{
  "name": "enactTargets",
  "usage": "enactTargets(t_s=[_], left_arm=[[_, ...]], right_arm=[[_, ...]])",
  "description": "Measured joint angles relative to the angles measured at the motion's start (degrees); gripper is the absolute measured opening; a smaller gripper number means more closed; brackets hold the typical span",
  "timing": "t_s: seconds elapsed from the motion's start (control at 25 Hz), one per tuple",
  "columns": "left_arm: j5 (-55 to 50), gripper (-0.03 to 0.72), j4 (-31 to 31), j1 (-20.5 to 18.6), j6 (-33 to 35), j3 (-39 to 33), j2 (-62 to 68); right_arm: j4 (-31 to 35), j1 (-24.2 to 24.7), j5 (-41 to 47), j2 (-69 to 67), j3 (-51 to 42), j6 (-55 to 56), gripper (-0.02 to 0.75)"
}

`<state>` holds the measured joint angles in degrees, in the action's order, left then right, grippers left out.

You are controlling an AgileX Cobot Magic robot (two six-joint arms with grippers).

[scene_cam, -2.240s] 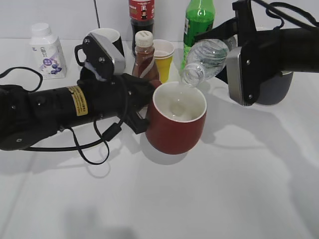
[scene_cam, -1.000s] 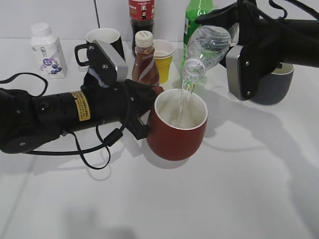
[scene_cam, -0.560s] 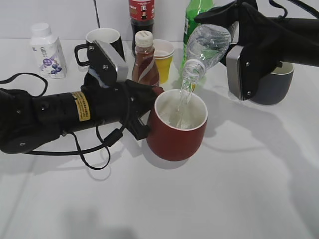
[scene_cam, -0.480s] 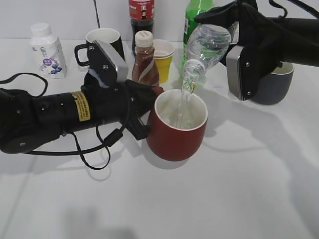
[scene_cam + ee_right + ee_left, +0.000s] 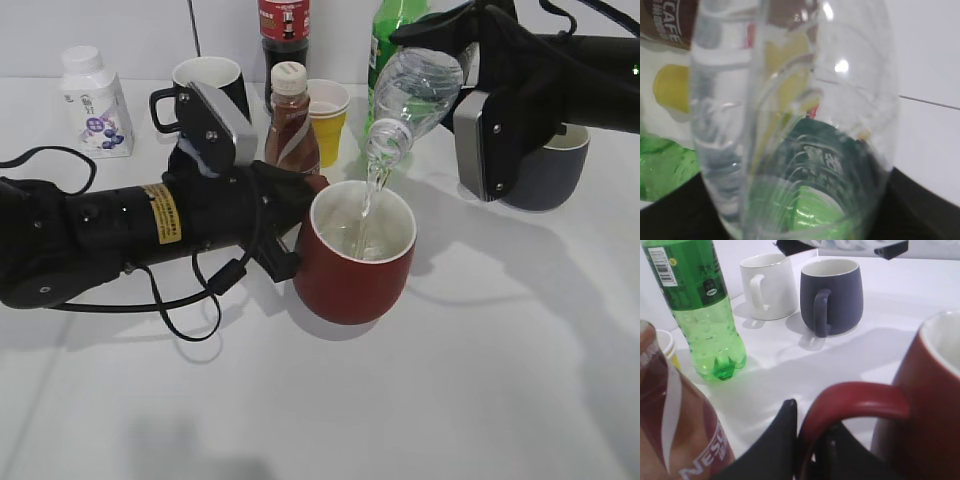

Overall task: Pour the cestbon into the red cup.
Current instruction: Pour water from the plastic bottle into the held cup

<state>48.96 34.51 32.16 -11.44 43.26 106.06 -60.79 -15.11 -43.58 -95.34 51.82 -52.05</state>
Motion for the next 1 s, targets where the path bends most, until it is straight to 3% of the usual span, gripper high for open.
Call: enactTargets(t_s=[0.84, 1.0], left_arm=[[-0.2, 0.062, -0.3, 0.0, 0.1, 0.0, 0.0], [-0.2, 0.062, -0.4, 0.0, 0.1, 0.0, 0.0]], right_arm=[[0.1, 0.0, 0.3, 0.0, 0.0, 0.3, 0.480], [-0.1, 0.0, 1.9, 0.0, 0.0, 5.4, 0.480]])
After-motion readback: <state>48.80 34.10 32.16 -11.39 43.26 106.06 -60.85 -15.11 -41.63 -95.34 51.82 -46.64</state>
